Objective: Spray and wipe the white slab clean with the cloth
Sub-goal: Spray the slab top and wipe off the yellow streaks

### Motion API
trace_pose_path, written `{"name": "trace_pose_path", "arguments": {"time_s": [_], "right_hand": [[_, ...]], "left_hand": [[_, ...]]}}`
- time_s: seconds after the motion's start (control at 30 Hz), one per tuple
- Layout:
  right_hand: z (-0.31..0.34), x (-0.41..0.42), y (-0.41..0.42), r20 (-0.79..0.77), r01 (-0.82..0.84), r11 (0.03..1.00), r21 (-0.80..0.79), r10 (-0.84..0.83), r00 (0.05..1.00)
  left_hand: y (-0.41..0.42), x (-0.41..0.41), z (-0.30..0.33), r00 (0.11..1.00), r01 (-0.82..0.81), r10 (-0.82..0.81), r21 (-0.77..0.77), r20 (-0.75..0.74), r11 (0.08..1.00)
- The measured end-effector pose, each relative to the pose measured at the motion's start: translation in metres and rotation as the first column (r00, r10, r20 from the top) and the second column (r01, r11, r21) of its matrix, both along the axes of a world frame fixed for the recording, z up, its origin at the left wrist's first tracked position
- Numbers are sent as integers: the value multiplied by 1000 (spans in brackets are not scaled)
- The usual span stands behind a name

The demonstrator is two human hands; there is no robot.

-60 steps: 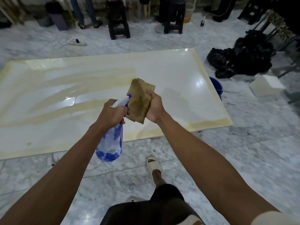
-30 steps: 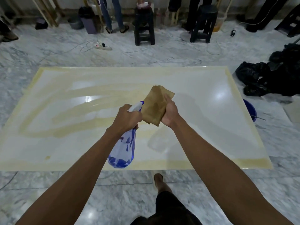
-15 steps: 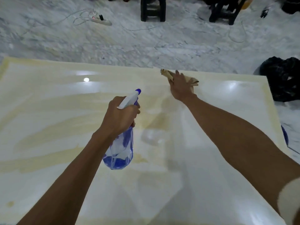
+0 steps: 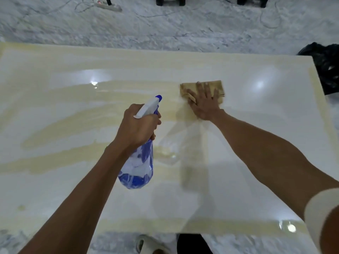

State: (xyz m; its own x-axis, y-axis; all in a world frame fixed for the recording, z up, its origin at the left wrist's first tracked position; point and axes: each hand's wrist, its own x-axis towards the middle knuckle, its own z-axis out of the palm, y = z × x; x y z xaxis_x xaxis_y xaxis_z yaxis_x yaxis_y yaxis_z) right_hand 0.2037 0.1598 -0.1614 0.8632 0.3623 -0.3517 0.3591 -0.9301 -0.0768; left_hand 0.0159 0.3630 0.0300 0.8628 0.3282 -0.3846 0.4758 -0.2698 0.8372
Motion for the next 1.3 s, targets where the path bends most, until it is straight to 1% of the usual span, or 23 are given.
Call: {"name": "trace_pose_path", "arguments": {"time_s": [0.17,0.33,0.43,0.5,0.57,0.6,0.63,0.67,0.7,0.73,0.77,0.83,0.9,0.93,1.0,1.07,1.13,1.17,1.2,1.27,1.3], "right_hand": [[8,-120,-21,-48,2,1000,-14,-3,999],[16,-252,-38,-121,22,1000,-21,-24,992],[25,-327,-41,-142,16,1000,18,-14,990],[32,-361,-40,-199,36,999,14,-32,980],[47,-372,-36,-305,91,995,40,-74,950],[59,-369,-35,-375,169,979,114,-115,920],[76,-361,-35,-439,297,928,226,-175,881],[95,-349,-34,-487,436,829,350,-236,841],[114,-333,-32,-508,533,716,450,-286,813],[128,-313,-30,-508,590,626,510,-334,794],[142,-290,-27,-501,616,577,536,-370,783],[159,-234,-17,-465,610,559,562,-396,792],[168,-170,-3,-412,563,565,603,-384,827],[169,-135,6,-357,516,587,624,-374,856],[168,-64,30,-230,401,664,631,-333,914],[156,4,59,-119,291,714,637,-282,952],[128,63,90,-69,223,773,595,-227,971],[108,86,104,-71,204,812,547,-197,978],[82,102,115,-91,195,867,459,-172,981],[28,107,131,-101,130,973,191,-112,988],[6,97,135,-63,82,994,77,-77,995]], "left_hand": [[-8,-83,10,1000,30,-30,-60,-5,998],[-15,-165,14,997,63,-68,-111,-42,992],[-18,-200,21,994,90,-96,-128,-47,988],[-20,-211,27,994,97,-104,-131,-45,987],[-19,-213,34,994,96,-102,-135,-44,986],[-19,-211,37,994,94,-101,-137,-47,986],[-17,-207,41,994,94,-101,-139,-46,986],[-15,-200,46,994,95,-101,-138,-37,986],[-13,-191,50,994,98,-102,-135,-26,986],[-10,-181,54,995,96,-98,-131,-10,987],[-7,-168,58,996,89,-89,-129,8,988],[1,-139,64,996,85,-81,-114,43,990],[14,-106,69,994,84,-78,-89,72,992],[21,-89,71,995,70,-64,-85,80,994],[36,-54,71,995,31,-23,-88,94,996],[48,-21,65,994,-2,10,-81,106,997],[61,8,54,993,-26,32,-56,114,998],[66,18,48,992,-36,41,-41,118,999],[71,26,42,991,-46,49,-29,124,999],[81,36,30,989,-63,63,-8,131,998],[85,39,25,990,-65,64,2,127,998]]}}
